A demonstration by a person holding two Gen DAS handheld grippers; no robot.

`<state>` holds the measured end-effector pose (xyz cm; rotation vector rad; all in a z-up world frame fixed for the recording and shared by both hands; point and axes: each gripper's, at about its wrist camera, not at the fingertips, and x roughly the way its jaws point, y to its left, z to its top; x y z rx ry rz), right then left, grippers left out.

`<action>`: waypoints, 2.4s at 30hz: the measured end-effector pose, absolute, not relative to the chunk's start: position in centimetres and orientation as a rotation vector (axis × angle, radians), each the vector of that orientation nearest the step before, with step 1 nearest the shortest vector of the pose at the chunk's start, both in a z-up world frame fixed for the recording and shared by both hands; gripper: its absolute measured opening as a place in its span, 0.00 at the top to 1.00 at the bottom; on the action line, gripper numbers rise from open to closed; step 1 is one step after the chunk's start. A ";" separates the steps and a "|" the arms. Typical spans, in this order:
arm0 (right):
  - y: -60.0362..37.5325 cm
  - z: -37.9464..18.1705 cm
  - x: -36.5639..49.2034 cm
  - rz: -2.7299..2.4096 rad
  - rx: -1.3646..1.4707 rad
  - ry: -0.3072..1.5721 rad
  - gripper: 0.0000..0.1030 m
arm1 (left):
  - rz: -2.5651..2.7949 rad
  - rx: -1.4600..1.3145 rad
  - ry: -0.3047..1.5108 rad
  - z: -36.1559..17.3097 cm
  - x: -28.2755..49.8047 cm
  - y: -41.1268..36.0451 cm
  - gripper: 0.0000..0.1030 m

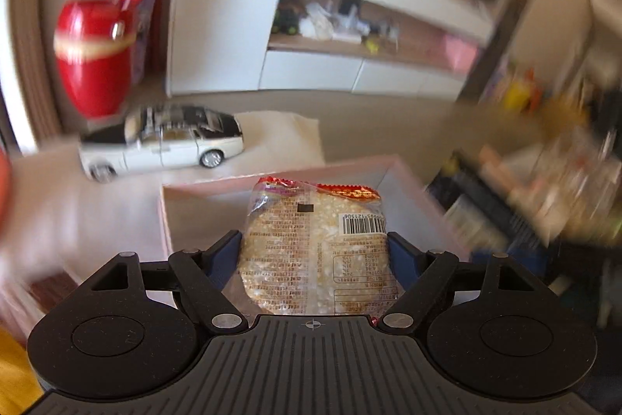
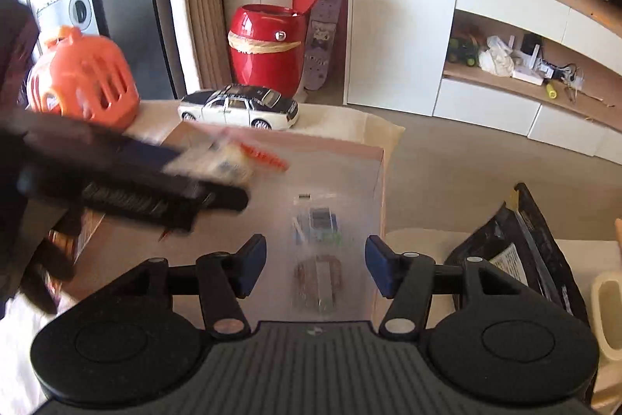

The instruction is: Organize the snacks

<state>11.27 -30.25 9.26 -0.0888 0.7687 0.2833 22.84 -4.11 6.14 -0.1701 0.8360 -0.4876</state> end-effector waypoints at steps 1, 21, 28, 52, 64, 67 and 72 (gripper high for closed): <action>-30.2 9.4 10.7 0.273 -0.092 0.760 0.44 | -0.519 -0.217 0.885 5.8 23.3 -3.7 0.18; -23.5 8.2 0.5 0.206 -0.062 0.635 0.25 | -0.215 -0.376 0.576 10.5 7.0 15.6 0.27; -18.8 9.0 -1.4 0.433 -0.219 0.552 0.24 | 0.115 -0.666 0.643 6.4 3.6 23.4 0.27; -3.5 8.3 4.7 0.700 -0.246 0.603 0.19 | 0.014 -0.738 0.692 2.5 -1.1 28.2 0.27; 4.6 4.4 1.4 0.803 -0.537 0.580 0.20 | 0.076 -0.723 0.664 3.2 -3.3 30.1 0.27; 1.6 5.4 -0.2 0.783 -0.458 0.593 0.23 | 0.066 -0.679 0.671 3.5 -3.2 29.4 0.27; -5.0 6.8 -4.3 0.673 -0.403 0.532 0.23 | -0.020 -0.572 0.685 4.4 -2.3 26.5 0.27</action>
